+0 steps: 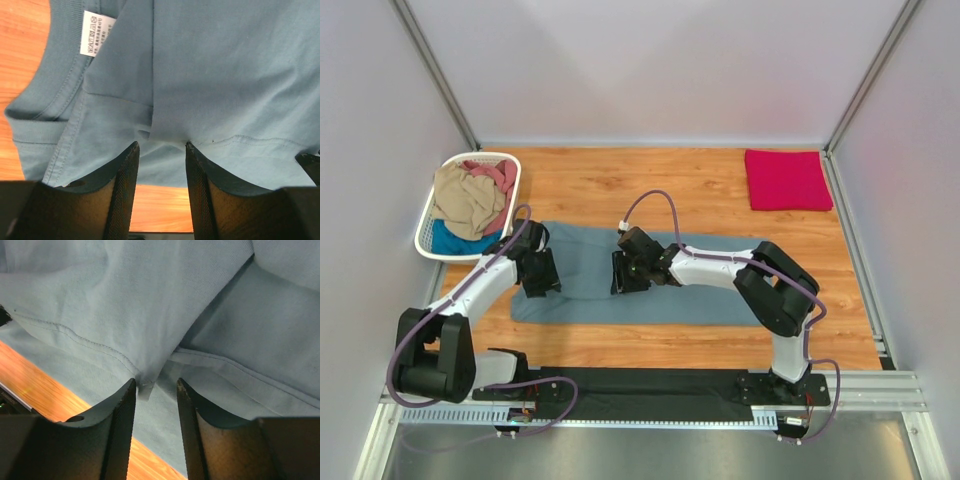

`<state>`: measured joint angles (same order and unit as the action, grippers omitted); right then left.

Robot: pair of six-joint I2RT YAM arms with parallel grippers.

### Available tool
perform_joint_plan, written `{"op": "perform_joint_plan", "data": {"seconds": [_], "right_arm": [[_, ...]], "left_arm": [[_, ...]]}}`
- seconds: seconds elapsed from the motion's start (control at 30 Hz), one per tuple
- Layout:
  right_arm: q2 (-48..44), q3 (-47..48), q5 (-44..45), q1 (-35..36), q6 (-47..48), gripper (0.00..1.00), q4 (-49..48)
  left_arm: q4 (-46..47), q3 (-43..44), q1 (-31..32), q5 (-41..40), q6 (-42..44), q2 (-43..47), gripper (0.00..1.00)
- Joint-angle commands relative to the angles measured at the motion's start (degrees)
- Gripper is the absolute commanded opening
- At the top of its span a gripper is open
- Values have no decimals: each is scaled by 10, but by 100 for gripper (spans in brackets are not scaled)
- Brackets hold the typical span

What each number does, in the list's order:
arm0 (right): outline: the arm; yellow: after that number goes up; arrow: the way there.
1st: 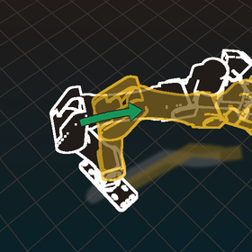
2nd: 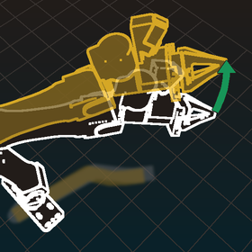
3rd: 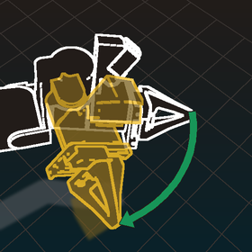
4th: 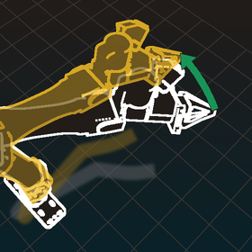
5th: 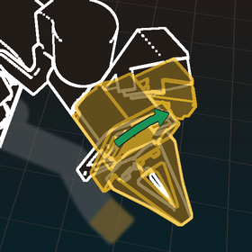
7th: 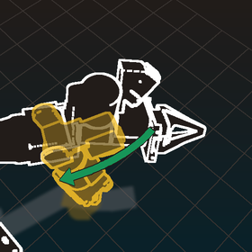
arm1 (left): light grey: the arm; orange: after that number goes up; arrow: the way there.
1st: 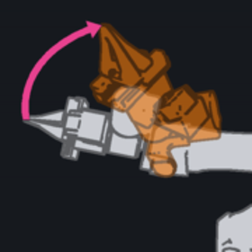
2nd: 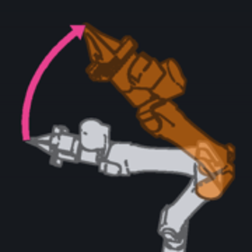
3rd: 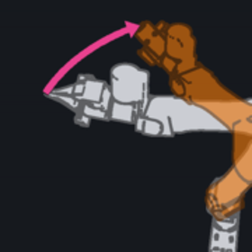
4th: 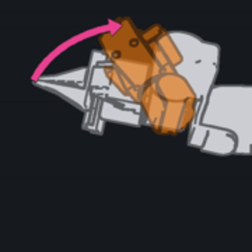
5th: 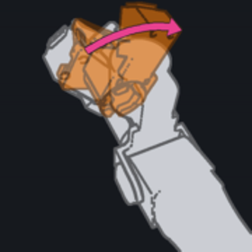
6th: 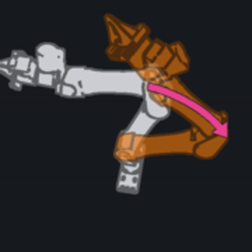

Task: Fold and stack the t-shirts
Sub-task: Fold the tshirt

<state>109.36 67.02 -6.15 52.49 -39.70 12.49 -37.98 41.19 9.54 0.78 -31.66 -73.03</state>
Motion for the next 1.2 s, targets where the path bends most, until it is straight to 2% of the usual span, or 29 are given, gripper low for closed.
{"op": "perform_joint_plan", "data": {"seconds": [0.0,0.1,0.13,0.2,0.23,0.3,0.6,0.83,1.17], "right_arm": [[8,19,-3,4,-9,39,-24],[12,20,-4,4,-8,28,-26],[13,20,-5,5,-9,21,-27],[11,19,-6,4,-6,13,-31],[10,19,-8,4,-6,5,-31],[10,19,-11,4,-5,0,-33],[-3,12,-12,4,3,0,-29],[-1,13,-15,4,3,0,-29],[-2,11,-18,5,9,0,-24]], "left_arm": [[-8,6,-3,-25,-5,23,50],[-5,4,-3,-38,-6,25,50],[2,3,-3,-39,-7,21,49],[26,-5,-3,-28,-2,16,46],[42,-12,-3,-11,-3,17,45],[82,-38,-3,12,-11,29,45],[76,-51,-3,-7,-16,66,45],[60,-29,-6,-51,4,47,46],[147,-67,-19,-11,14,47,45]]}}
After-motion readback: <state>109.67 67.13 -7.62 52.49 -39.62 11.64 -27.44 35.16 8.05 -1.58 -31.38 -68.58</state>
